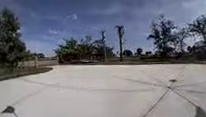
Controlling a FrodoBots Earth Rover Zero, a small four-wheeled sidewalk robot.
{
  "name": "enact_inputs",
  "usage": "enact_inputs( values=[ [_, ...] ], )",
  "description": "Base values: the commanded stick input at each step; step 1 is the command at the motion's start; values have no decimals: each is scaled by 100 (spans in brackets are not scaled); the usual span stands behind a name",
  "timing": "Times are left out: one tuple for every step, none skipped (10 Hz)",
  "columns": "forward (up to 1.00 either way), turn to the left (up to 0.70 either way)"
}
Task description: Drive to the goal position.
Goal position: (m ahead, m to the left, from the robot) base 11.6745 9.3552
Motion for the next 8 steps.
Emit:
enact_inputs(
  values=[
    [85, 0],
    [85, 0],
    [85, 0],
    [85, 0],
    [85, 0],
    [85, 0],
    [85, 0],
    [85, 0]
  ],
)
